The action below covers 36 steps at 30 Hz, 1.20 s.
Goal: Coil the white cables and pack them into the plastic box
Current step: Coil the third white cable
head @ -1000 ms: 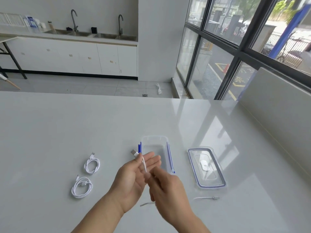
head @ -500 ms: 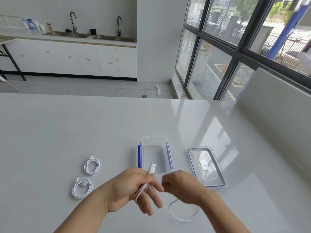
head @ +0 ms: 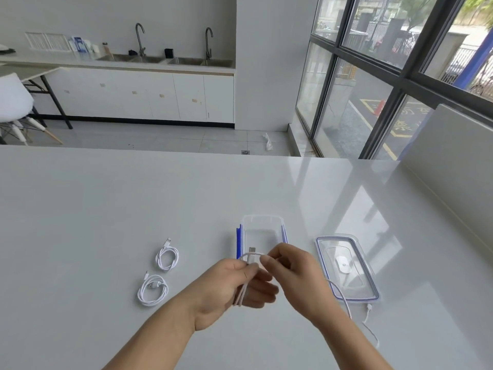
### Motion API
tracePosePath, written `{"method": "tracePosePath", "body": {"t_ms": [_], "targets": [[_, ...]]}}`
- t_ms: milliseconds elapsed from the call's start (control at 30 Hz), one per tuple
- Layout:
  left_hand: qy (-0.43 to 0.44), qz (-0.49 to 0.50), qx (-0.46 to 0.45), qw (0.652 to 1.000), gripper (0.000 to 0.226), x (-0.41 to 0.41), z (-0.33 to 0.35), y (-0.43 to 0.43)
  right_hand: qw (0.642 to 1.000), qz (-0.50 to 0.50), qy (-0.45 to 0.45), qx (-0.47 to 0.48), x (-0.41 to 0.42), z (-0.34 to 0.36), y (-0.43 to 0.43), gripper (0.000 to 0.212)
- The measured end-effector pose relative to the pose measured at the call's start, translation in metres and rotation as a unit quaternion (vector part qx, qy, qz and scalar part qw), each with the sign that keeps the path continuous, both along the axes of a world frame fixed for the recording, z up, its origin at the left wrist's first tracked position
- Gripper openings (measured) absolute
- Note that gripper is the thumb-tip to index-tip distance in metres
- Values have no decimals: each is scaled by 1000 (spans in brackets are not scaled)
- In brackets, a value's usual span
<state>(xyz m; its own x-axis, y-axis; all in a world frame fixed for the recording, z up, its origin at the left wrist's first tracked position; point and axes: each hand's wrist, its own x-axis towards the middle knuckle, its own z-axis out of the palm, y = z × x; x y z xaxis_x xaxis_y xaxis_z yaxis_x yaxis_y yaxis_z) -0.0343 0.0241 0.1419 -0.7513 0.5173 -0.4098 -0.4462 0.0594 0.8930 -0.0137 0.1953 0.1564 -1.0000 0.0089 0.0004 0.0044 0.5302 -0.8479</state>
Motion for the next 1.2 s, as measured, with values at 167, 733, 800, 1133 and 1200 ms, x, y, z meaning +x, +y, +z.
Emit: {"method": "tracePosePath", "body": {"t_ms": [167,733,800,1133,1200], "targets": [[-84,21,216,972,37,2,-1,0,999,9,33,-12,18,-11,-12,23],[-153,139,404,891,84,5,24,-10,993,105,27,-53,42,-66,-11,39],[-148,104,389,903,93,8,22,-10,985,145,-58,-72,32,-71,-6,30],[-37,-159,82,983,116,10,24,-21,979,131,-154,28,-31,-16,27,23],[-8,-174,-1,985,115,11,18,-19,988,97,-120,4,-36,9,23,27]]}}
